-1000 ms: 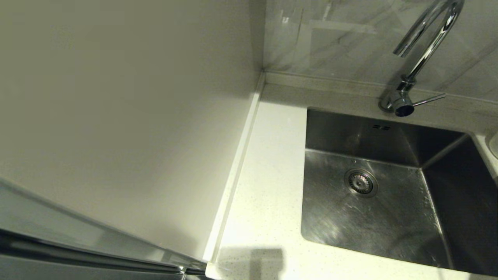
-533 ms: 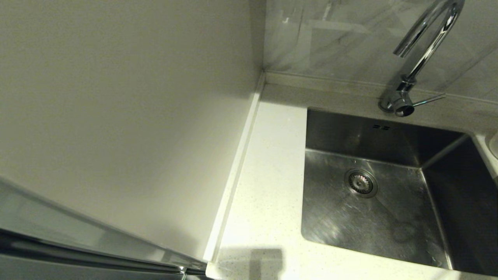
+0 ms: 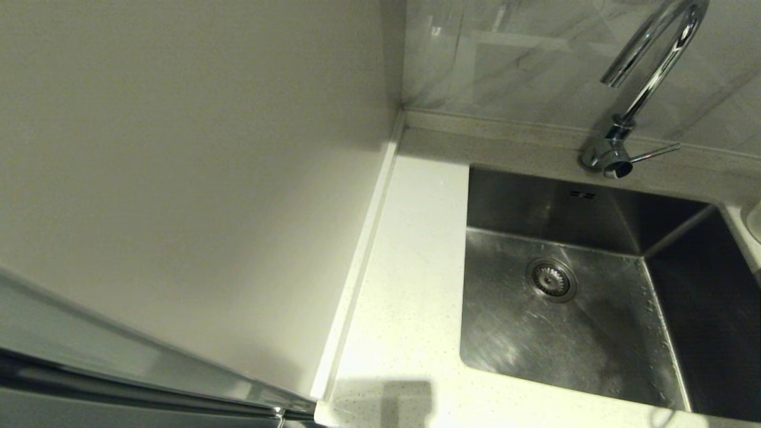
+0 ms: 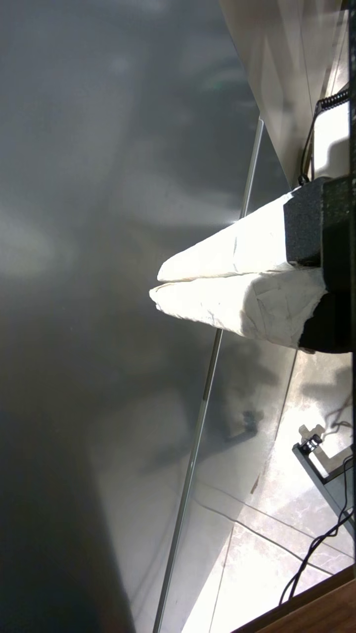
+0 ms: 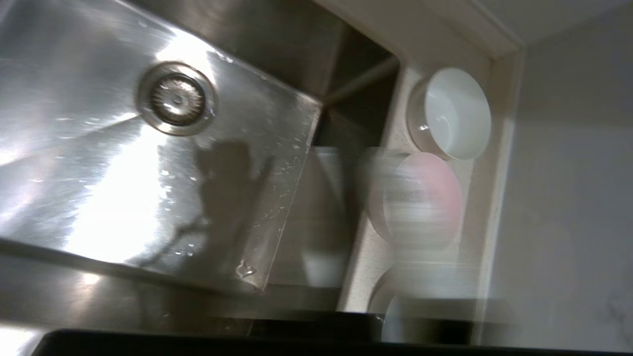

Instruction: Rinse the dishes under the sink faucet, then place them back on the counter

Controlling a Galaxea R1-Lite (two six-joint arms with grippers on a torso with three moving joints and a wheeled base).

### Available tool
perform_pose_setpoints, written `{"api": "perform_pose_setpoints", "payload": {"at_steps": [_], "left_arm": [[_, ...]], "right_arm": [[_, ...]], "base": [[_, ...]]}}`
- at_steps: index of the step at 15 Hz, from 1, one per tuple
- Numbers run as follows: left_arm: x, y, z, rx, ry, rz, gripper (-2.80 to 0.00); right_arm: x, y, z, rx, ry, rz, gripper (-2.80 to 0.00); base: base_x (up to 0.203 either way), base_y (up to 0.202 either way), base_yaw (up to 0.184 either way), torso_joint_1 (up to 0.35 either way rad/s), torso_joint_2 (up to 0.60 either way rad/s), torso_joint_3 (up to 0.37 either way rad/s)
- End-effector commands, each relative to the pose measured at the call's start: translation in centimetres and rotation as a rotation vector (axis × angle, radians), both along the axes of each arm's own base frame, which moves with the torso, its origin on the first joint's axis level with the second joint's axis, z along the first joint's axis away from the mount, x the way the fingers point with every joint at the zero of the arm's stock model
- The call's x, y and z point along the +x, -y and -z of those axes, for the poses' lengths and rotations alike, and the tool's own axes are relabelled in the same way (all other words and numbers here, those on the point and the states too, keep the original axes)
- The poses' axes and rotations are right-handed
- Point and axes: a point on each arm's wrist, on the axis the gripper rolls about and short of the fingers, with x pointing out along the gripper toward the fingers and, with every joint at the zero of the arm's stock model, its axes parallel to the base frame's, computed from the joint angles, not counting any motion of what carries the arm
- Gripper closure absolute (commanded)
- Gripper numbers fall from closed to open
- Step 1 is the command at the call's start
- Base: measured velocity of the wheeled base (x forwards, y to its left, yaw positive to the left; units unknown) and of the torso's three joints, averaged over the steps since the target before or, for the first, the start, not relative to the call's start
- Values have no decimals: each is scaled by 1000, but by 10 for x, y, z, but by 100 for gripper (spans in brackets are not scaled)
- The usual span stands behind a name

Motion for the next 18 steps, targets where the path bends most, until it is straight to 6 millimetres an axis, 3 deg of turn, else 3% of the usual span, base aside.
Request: {"api": "perform_pose_setpoints", "payload": {"at_steps": [1,6,9,12,18], "left_arm": [[0,0,0,-1,4,-1,0],[0,0,0,-1,3,-1,0],[0,0,0,-1,5,0,0],[0,0,0,-1,3,1,0],[0,0,0,0,4,1,0]], "right_arm": [[-27,-17,5,-19,55,-46,0],[-78,-42,44,141,159,-119,0],[-107,-49,90,302,218,-148,0],[-112,-49,142,424,233,-169,0],[-117,-47,194,453,228,-241,0]], "base": [[0,0,0,0,0,0],[0,0,0,0,0,0],[0,0,0,0,0,0],[0,0,0,0,0,0],[0,0,0,0,0,0]]}}
